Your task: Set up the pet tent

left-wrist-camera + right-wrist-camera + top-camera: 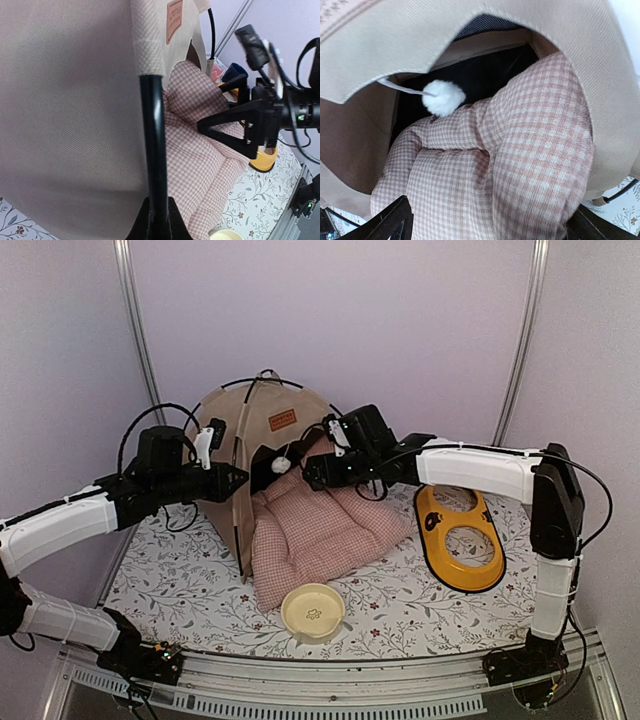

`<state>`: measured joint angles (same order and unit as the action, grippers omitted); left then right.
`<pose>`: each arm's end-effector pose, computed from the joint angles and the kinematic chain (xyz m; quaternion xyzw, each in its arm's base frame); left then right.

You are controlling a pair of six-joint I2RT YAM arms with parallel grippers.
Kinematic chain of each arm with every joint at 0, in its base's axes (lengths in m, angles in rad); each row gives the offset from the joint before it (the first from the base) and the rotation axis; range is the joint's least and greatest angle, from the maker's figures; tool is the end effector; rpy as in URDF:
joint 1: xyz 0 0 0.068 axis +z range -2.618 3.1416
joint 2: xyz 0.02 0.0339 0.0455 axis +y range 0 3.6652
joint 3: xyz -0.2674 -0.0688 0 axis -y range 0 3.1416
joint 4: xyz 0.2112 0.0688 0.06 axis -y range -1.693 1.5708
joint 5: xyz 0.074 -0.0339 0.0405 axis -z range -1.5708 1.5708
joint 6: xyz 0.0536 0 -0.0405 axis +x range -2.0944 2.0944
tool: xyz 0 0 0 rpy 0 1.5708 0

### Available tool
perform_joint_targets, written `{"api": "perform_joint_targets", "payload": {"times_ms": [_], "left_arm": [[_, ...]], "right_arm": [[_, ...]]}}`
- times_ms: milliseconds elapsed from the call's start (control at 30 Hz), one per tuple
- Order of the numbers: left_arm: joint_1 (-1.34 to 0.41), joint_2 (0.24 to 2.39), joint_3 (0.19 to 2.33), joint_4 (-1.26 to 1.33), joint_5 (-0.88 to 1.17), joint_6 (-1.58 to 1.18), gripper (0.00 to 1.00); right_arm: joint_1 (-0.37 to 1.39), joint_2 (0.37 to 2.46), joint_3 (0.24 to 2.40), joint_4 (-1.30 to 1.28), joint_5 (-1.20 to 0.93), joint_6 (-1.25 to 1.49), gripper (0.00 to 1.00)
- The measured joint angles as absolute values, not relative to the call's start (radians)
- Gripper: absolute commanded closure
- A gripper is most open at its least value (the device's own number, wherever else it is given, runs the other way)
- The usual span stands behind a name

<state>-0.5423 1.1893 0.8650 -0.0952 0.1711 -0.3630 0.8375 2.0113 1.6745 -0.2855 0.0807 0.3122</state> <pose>0.2142 -0.1397 0.2996 0.1212 0.8283 -0.3017 0.4564 0.3089 0.3364 0.2679 -0.2130 0.8632 0.2180 0.4025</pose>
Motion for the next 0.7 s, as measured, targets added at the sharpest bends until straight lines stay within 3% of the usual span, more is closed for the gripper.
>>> {"api": "perform_joint_targets", "payload": {"times_ms": [333, 600, 700], "left_arm": [[-0.543, 1.190, 0.851, -0.093, 0.150, -0.371, 1.00], [-0.543, 1.192, 0.851, -0.091, 0.160, -0.366, 1.00], [-0.543, 1.192, 0.851, -0.088, 0.174, -0.359, 1.00]], "right_arm": [[0.786, 1.857, 1.456, -0.248, 0.110, 0.272, 0.01], [0.733, 1.724, 1.132, -0.173, 0.063, 0.238, 0.00], [0.731, 1.720, 1.053, -0.129, 0.034, 0.239, 0.11]]}}
